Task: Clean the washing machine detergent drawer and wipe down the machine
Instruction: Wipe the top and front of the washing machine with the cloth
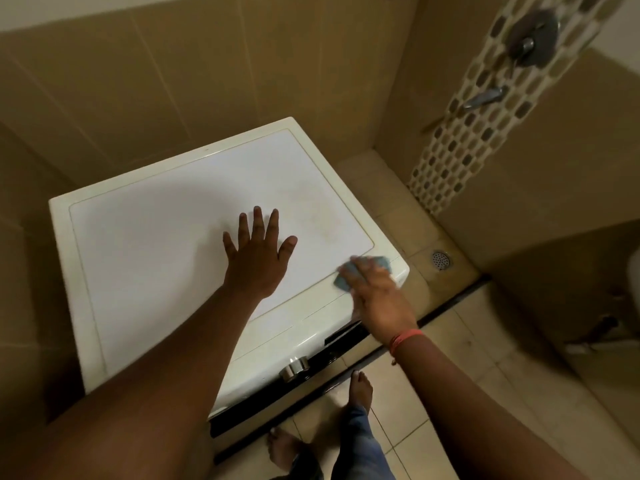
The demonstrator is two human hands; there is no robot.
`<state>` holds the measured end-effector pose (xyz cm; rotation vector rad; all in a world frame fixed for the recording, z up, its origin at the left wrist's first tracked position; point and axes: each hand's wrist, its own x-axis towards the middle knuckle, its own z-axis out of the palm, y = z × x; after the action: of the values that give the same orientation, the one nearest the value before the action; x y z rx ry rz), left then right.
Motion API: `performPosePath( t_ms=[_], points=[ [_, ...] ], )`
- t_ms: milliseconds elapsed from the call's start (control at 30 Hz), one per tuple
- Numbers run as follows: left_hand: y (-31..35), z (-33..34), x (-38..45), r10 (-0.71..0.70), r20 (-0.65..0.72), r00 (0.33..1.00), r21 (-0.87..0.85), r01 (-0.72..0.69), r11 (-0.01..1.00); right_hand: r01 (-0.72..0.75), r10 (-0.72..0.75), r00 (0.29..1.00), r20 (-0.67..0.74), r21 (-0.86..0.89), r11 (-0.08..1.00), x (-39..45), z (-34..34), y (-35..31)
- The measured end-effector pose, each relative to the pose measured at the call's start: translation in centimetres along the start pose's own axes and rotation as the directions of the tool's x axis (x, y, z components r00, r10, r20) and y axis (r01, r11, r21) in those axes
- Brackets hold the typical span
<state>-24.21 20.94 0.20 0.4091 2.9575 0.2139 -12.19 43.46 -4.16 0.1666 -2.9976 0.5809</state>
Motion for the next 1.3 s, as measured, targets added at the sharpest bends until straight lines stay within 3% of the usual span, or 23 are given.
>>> performPosePath(
  t_ms=[67,100,133,233,267,400,467,533,600,633,767,833,900,967,1000,1100,1133,1200,1267,1300],
  points=[
    [0.1,0.1,0.1,-0.032,0.008,0.999,-0.006,0.032,0.999,-0.241,0.243,0.969,-0.043,0.036,0.97,1.2,0.0,1.0],
    [0.2,0.2,0.1,-0.053,0.019,0.998,-0.007,0.053,0.999,-0.266,0.267,0.963,-0.042,0.031,0.963,1.4,0.6,0.3],
    [0.3,0.4,0.0,-0.07,0.027,0.997,-0.006,0.071,0.997,-0.218,0.218,0.976,-0.024,0.008,0.976,1.3,1.3,-0.7],
    [0.8,0.6,-0.2,-0.079,0.04,0.996,0.001,0.079,0.997,0.162,-0.161,0.983,0.09,-0.006,0.987,0.6,1.7,-1.1],
    [0.9,0.6,-0.2,-0.071,0.044,0.997,0.007,0.07,0.997,0.184,-0.181,0.979,0.096,-0.013,0.983,1.4,1.2,0.6],
    [0.7,0.6,-0.4,-0.116,0.042,0.992,0.006,0.116,0.993,-0.187,0.188,0.982,0.02,-0.043,0.981,5.2,-0.6,4.5],
    [0.7,0.6,-0.4,-0.187,0.043,0.982,-0.022,0.188,0.982,-0.09,0.095,0.995,0.039,-0.11,0.99,5.0,0.0,1.9],
    [1.1,0.7,-0.6,-0.235,0.042,0.971,-0.026,0.236,0.971,0.167,-0.161,0.979,0.127,-0.042,0.985,3.9,0.6,0.1],
    [1.4,0.6,-0.7,-0.242,0.045,0.969,-0.01,0.243,0.97,0.291,-0.289,0.946,0.145,0.001,0.957,4.7,0.1,1.5],
    [1.5,0.6,-0.7,-0.242,0.046,0.969,-0.009,0.243,0.97,0.268,-0.262,0.956,0.134,-0.024,0.963,6.0,0.0,2.9],
    [1.1,0.2,-0.8,-0.282,0.014,0.959,0.025,0.281,0.959,-0.063,0.071,0.995,0.064,-0.129,0.99,9.5,-0.3,3.6],
    [1.2,0.2,-1.0,-0.334,0.013,0.942,0.014,0.334,0.942,0.09,-0.08,0.993,0.09,-0.117,0.989,8.9,1.3,0.8],
    [1.4,0.4,-1.6,-0.365,0.025,0.931,-0.014,0.366,0.931,0.379,-0.376,0.911,0.166,0.019,0.925,7.5,2.6,-1.4],
    [1.3,0.7,-2.6,-0.373,0.024,0.927,-0.01,0.373,0.928,0.514,-0.52,0.832,0.193,0.087,0.853,8.2,2.8,-1.2],
    [1.0,0.9,-3.3,-0.378,0.013,0.926,0.0,0.378,0.926,0.487,-0.496,0.849,0.179,0.097,0.868,9.2,2.9,-0.7],
    [-0.3,1.4,-5.2,-0.427,0.028,0.904,0.037,0.426,0.904,0.154,-0.156,0.98,0.122,0.031,0.988,11.2,3.3,-0.7],
    [-0.9,1.5,-5.9,-0.452,0.029,0.892,0.042,0.45,0.892,0.14,-0.141,0.985,0.098,0.021,0.99,10.7,3.6,-2.0],
    [-2.0,1.6,-6.9,-0.506,0.018,0.862,0.021,0.506,0.863,0.356,-0.369,0.924,0.097,0.131,0.925,8.3,4.7,-5.5],
    [-3.2,1.6,-7.7,-0.561,0.017,0.828,-0.029,0.561,0.827,0.649,-0.672,0.721,0.168,0.176,0.741,6.3,5.6,-8.3],
    [-3.7,1.5,-8.2,-0.581,0.019,0.814,-0.049,0.581,0.813,0.715,-0.732,0.656,0.181,0.159,0.68,7.3,5.9,-8.9]
  ],
)
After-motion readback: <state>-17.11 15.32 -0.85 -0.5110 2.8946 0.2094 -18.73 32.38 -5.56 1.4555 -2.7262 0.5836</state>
